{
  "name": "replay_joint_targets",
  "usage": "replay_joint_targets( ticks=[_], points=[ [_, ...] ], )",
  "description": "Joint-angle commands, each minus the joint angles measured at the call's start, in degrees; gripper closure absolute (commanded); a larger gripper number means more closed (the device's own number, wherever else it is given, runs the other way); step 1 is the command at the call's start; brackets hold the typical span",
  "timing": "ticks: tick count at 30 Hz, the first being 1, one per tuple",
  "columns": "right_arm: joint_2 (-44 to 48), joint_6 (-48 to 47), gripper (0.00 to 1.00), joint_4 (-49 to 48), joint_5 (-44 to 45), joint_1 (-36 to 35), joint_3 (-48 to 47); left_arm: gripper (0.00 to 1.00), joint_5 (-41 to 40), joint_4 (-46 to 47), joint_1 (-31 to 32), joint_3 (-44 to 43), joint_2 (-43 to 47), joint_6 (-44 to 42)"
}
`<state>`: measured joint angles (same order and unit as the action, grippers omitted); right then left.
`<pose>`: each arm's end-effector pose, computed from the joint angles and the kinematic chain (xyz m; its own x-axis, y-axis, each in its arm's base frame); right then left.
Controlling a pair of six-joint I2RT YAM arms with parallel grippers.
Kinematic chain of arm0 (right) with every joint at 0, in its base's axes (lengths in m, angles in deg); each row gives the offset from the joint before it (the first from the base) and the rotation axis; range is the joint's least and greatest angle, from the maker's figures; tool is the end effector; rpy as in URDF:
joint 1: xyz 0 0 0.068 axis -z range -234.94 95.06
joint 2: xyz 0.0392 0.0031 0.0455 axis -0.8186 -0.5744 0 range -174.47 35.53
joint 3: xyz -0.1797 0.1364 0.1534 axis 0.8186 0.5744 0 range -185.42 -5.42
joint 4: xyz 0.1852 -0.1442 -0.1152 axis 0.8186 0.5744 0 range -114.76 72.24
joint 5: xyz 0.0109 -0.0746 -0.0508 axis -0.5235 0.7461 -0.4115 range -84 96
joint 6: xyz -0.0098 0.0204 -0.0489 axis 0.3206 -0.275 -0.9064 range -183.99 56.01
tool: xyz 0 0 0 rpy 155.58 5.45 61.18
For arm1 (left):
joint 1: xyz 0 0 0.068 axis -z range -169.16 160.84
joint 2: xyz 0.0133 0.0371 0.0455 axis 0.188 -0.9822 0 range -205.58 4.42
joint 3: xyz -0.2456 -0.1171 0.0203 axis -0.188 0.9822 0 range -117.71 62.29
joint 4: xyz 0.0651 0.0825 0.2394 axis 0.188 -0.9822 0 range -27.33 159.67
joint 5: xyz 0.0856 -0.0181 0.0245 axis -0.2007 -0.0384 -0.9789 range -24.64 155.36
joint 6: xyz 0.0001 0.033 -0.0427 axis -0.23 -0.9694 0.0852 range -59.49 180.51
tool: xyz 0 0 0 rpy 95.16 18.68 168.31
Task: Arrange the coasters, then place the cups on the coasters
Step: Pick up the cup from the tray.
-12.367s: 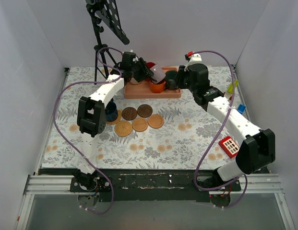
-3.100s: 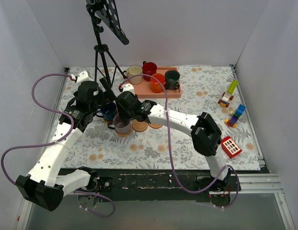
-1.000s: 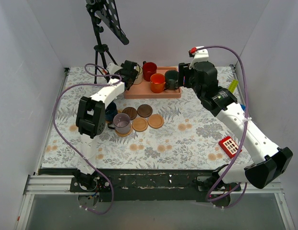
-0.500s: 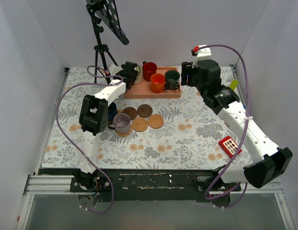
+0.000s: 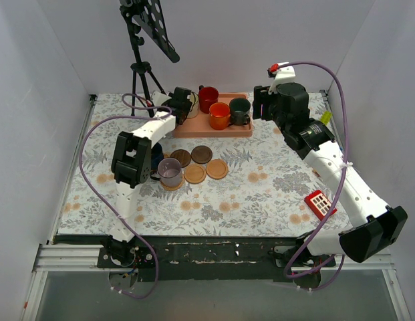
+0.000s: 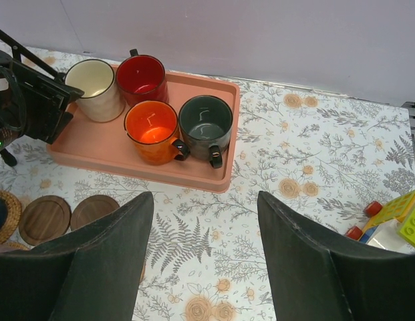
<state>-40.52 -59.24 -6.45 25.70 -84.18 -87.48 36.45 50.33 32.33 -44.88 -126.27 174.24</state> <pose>0.2665 0.1354 0.4322 -0.1993 -0.0223 -0.9797 -0.1564 0.9877 0.0093 0.4881 -0.1737 0.1994 0.2629 -0.9648 -0.0059 -0.5757 -0.1520 -0.8034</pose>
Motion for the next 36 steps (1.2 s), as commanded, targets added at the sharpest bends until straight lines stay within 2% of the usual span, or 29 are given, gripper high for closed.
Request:
replay_joint_targets(
  ticks=[1, 4, 11, 18, 29, 36],
  points=[
    [0.55, 0.52, 0.29, -1.69, -0.63, 0.32, -0.73, 0.50, -0.27, -3.26, -0.49, 3.20, 3.78, 0.61],
    [0.90, 0.69, 0.29, -1.69, -0.81, 0.23, -0.47, 0.57, -0.01, -3.26, -0.58, 3.90, 4.13, 0.61],
    [1.26, 0.70, 0.29, -1.69, -0.81, 0.32, -0.03, 0.63, 0.78, -3.26, -0.58, 4.96, 5.27, 1.23],
    [1.17, 0.78, 0.29, -1.78, -0.90, 0.32, -0.20, 0.75, 0.87, -3.26, -0.49, 5.22, 5.45, 0.35],
    [0.99, 0.96, 0.29, -1.87, -1.33, 0.32, -0.03, 0.99, 1.31, -3.34, -0.58, 6.28, 6.68, 0.17],
    [0.99, 0.87, 0.29, -1.96, -0.98, 0.23, -0.03, 1.00, 0.69, -2.82, -0.58, 6.71, 8.96, 0.09]
  ],
)
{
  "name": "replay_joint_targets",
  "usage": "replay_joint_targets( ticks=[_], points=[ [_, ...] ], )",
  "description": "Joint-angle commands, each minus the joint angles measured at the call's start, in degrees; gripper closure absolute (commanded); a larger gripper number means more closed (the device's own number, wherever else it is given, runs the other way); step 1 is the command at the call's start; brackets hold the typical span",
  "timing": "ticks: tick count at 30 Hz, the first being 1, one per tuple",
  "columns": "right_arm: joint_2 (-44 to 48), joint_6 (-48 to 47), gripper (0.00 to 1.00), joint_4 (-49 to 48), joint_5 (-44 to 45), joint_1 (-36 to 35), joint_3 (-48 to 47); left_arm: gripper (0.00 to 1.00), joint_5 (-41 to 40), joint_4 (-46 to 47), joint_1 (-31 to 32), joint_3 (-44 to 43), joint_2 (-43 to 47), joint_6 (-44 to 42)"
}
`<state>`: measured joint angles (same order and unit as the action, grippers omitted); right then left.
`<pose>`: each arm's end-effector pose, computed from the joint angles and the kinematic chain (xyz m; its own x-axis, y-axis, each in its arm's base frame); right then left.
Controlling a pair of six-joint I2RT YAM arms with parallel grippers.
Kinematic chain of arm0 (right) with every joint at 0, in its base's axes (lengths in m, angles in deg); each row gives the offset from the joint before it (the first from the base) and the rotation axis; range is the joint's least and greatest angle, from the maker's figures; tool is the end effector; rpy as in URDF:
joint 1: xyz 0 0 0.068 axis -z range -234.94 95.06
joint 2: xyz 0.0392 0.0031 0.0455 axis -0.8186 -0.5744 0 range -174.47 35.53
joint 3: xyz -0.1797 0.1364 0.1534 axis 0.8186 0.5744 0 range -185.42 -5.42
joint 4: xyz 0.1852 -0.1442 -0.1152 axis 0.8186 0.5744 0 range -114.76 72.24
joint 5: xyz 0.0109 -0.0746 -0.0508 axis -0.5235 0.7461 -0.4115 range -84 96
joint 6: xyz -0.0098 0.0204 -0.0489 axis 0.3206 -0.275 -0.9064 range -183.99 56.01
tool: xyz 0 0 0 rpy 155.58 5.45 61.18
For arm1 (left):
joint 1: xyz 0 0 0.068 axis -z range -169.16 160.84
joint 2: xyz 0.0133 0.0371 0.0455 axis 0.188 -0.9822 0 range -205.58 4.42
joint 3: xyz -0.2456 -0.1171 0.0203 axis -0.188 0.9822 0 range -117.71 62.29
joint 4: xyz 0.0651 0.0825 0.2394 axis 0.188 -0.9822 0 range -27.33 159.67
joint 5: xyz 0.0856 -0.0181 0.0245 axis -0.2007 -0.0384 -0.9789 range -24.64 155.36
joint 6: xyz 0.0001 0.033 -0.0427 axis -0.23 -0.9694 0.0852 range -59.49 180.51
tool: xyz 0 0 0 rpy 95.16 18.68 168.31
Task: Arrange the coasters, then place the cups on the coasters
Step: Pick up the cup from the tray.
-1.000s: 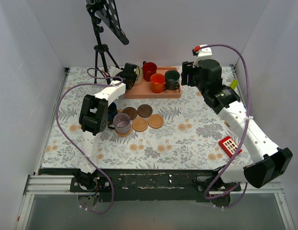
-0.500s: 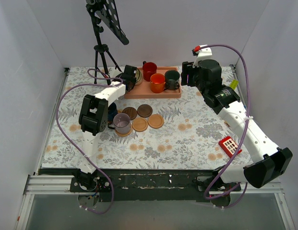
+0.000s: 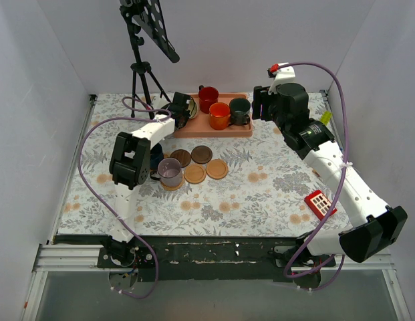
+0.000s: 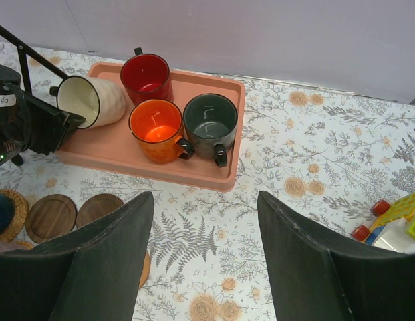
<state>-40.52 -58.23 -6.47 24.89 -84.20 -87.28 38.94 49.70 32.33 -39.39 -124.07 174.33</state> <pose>0.2666 0.1361 0.4310 -0.2061 -0.0067 -0.9785 -0.1667 0.9856 0.0284 0.4734 -0.1694 0.1861 0.2330 -0.9723 -0.0199 -0.6382 -0.1375 -0.7575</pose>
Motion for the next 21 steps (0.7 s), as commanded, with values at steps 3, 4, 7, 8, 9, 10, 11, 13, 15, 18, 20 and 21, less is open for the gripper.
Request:
replay_joint_targets(
  ticks=[3, 4, 7, 8, 9, 10, 11, 13, 15, 18, 20, 21],
  points=[
    [0.99, -0.05, 0.29, -2.02, 0.00, 0.34, -0.14, 1.00, -2.41, -0.43, -0.58, 3.15, 9.56, -0.26],
    [0.91, -0.05, 0.29, -2.02, 0.09, 0.25, -0.14, 1.00, -2.33, 0.88, -0.58, 4.21, 10.70, -0.61],
    [0.73, -0.05, 0.29, -2.02, 0.00, 0.25, -0.31, 1.00, -1.36, 5.54, -0.58, 7.55, 13.52, -2.55],
    [0.47, -0.05, 0.29, -1.94, -0.17, 0.34, -0.57, 1.00, -1.19, 6.42, -0.49, 8.52, 14.22, -2.72],
    [0.47, 0.04, 0.29, -1.76, -0.17, 0.34, -0.75, 1.00, -0.84, 7.74, -0.58, 9.66, 15.01, -3.34],
    [0.12, 0.13, 0.30, -1.67, -0.17, 0.25, -1.01, 1.00, -0.40, 9.23, -0.58, 10.71, 15.80, -3.95],
    [-0.06, 0.13, 0.29, -1.41, -0.09, 0.34, -1.28, 1.00, 0.04, 10.29, -0.58, 11.68, 16.51, -4.65],
    [-0.41, 0.57, 0.29, -1.06, -0.17, 0.34, -1.72, 1.00, 1.44, 11.87, -0.58, 13.00, 17.13, -5.62],
    [-0.85, 0.74, 0.30, -0.62, -0.18, 0.25, -2.07, 1.00, 3.20, 12.14, -0.58, 13.18, 17.30, -6.06],
    [-1.82, 1.36, 0.29, 0.35, -0.52, 0.34, -3.03, 1.00, 5.32, 12.41, -0.40, 14.15, 18.35, -5.98],
    [-2.96, 1.54, 0.26, 2.10, -1.49, 0.25, -4.26, 1.00, 5.76, 12.85, -0.32, 15.55, 19.32, -6.50],
    [-3.75, 1.71, 0.25, 2.80, -2.19, 0.34, -5.05, 1.00, 6.11, 13.02, -0.31, 16.08, 19.93, -6.85]
  ],
)
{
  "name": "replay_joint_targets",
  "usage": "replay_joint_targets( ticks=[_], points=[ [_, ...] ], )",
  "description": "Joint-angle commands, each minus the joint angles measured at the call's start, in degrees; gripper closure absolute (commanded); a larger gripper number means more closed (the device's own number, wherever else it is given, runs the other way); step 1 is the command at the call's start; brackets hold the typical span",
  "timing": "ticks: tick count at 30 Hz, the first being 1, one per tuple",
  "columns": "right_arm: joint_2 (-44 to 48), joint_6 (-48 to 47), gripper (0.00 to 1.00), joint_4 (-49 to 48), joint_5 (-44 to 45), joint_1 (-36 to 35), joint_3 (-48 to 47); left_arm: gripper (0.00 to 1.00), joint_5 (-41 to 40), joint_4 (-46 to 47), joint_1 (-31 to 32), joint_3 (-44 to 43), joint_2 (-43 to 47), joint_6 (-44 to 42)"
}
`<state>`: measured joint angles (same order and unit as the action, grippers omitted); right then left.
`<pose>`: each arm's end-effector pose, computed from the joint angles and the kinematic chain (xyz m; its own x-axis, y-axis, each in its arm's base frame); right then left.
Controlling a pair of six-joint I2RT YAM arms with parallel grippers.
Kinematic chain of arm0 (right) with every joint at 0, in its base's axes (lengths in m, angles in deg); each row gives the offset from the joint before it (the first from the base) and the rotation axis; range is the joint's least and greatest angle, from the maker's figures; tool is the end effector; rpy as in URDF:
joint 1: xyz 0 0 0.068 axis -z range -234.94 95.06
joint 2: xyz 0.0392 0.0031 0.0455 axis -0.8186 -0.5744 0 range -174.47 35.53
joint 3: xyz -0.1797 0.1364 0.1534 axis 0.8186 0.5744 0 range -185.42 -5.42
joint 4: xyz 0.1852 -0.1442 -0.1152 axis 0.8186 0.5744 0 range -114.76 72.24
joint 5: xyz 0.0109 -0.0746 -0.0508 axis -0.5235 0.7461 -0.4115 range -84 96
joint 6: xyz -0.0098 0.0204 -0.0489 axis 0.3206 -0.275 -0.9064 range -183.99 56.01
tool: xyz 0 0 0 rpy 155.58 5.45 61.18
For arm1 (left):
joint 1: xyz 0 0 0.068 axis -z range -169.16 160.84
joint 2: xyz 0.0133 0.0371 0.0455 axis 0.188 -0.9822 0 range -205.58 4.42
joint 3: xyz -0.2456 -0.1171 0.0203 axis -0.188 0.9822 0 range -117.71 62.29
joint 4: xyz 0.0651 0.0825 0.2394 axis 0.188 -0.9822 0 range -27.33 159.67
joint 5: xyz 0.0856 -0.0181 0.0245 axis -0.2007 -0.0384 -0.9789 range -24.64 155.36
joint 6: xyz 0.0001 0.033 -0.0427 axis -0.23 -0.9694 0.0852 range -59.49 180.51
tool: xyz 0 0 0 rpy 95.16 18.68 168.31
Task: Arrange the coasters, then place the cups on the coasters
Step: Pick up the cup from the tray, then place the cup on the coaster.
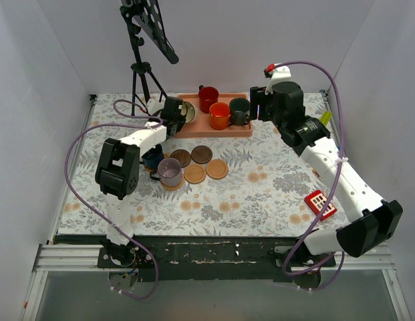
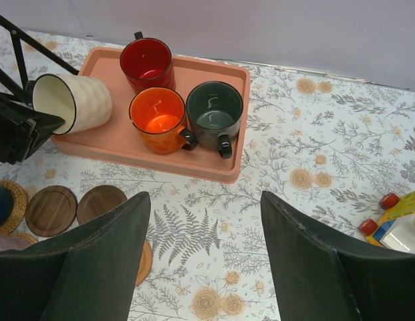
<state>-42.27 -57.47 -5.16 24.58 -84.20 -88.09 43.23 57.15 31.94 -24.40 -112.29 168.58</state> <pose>0.2737 0.1403 0.4248 -0.2422 -0.0124 -0.9701 -0.1679 0.9854 0.0293 0.4336 -0.1530 0.2064 0.1247 -0.9921 -0.0134 -0.6227 -0.0677 -0.7795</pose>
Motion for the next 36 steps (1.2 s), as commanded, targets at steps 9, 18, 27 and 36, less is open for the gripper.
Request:
replay_joint_targets(
  ticks=[9, 18, 27, 36],
  points=[
    [-11.22, 4.99, 0.24, 9.31, -10.15, -0.36, -13.21, 1.00, 4.99, 3.03, 1.13, 7.85, 15.62, -2.16],
    [-24.23, 5.95, 0.29, 16.87, -8.75, -7.30, -28.67, 1.00, 11.49, -5.50, 1.57, 7.51, 20.02, -7.95],
    [-31.62, 8.67, 0.30, 20.05, -5.93, -14.95, -34.48, 1.00, 10.71, -11.21, 1.84, 8.82, 27.05, -17.27],
    [-34.08, 14.57, 0.36, 17.76, -3.30, -17.32, -34.75, 1.00, 9.04, -12.10, 2.71, 12.51, 33.38, -23.25]
  ],
)
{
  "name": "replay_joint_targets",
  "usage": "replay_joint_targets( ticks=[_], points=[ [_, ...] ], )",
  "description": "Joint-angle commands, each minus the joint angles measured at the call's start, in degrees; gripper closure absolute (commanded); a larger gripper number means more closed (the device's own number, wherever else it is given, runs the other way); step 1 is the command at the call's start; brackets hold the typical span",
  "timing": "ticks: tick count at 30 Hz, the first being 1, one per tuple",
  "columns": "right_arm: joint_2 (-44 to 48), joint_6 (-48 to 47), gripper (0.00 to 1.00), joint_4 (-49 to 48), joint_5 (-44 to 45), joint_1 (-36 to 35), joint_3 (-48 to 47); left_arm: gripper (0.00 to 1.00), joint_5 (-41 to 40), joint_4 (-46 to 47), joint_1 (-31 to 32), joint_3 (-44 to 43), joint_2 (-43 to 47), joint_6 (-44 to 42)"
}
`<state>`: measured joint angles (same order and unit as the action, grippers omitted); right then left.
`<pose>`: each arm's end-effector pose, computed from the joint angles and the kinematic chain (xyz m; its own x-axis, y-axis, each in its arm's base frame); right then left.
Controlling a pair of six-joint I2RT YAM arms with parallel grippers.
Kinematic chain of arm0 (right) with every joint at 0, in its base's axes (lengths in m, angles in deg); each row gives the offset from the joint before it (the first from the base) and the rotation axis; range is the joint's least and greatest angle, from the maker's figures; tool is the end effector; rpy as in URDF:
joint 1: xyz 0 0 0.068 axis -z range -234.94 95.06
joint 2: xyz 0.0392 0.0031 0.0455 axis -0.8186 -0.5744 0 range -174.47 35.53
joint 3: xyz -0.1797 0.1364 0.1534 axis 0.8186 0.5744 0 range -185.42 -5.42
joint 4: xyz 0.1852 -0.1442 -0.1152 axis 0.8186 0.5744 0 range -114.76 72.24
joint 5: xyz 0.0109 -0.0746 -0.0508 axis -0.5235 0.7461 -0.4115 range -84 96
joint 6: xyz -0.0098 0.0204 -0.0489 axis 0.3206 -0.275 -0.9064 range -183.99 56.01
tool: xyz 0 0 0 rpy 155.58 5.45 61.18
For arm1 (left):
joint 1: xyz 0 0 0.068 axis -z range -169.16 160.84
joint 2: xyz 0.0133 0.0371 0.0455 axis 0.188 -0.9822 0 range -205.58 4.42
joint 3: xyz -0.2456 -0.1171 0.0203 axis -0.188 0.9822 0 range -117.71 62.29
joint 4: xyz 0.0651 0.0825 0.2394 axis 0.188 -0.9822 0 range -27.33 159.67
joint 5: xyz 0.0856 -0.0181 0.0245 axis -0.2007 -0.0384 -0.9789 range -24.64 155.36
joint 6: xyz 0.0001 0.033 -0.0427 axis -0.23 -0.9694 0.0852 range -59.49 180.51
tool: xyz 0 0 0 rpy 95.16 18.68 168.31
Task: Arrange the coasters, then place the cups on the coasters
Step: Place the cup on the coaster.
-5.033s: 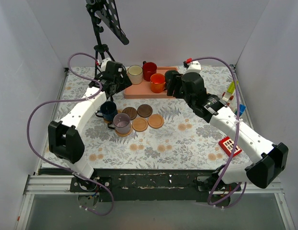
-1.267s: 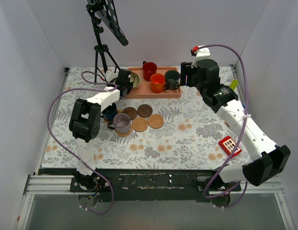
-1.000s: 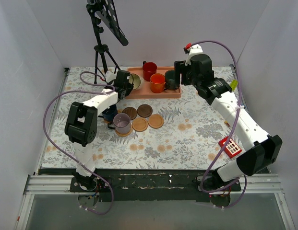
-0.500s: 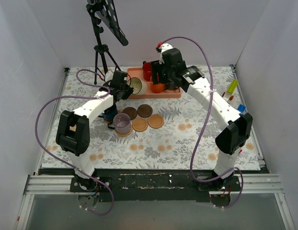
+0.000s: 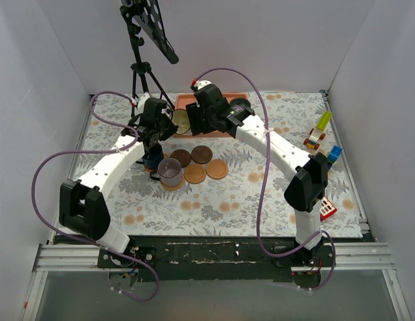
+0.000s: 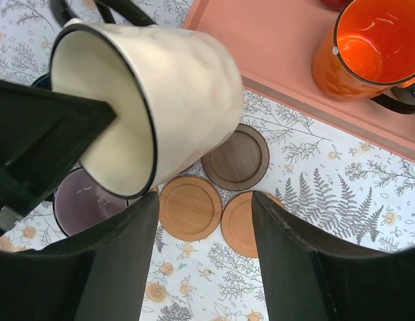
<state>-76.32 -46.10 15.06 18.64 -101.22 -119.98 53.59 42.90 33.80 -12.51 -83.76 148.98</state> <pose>0.3145 0.3175 0.3646 -0.5762 -0.1689 -0.7996 -0.4282 0.8958 0.1193 0.3224 -0.1287 0.3089 -0.2541 -0.9552 -0.1518 -0.5870 0.2771 -0.7607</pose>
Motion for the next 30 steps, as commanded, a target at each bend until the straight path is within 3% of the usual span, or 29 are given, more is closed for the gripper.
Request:
replay_joint_targets(
  ticks=[1, 12, 24, 30],
  points=[
    [0.06, 3.46, 0.36, -2.63, 2.91, -0.39, -3.12, 1.00, -1.76, 2.24, 1.12, 0.80, 5.12, -4.26],
    [4.10, 3.47, 0.36, -6.32, 3.96, -1.09, 0.39, 1.00, -0.97, 3.39, 2.09, 1.86, 5.21, -6.55],
    [-2.14, -0.39, 0.39, -3.34, 7.56, -1.27, -5.93, 1.00, -1.94, 3.21, 3.67, -0.86, 3.46, -9.98],
    [-2.32, -3.74, 0.40, -4.13, 12.31, -2.32, -3.92, 1.00, -1.59, 1.72, 4.46, -3.76, 1.35, -10.24]
  ],
)
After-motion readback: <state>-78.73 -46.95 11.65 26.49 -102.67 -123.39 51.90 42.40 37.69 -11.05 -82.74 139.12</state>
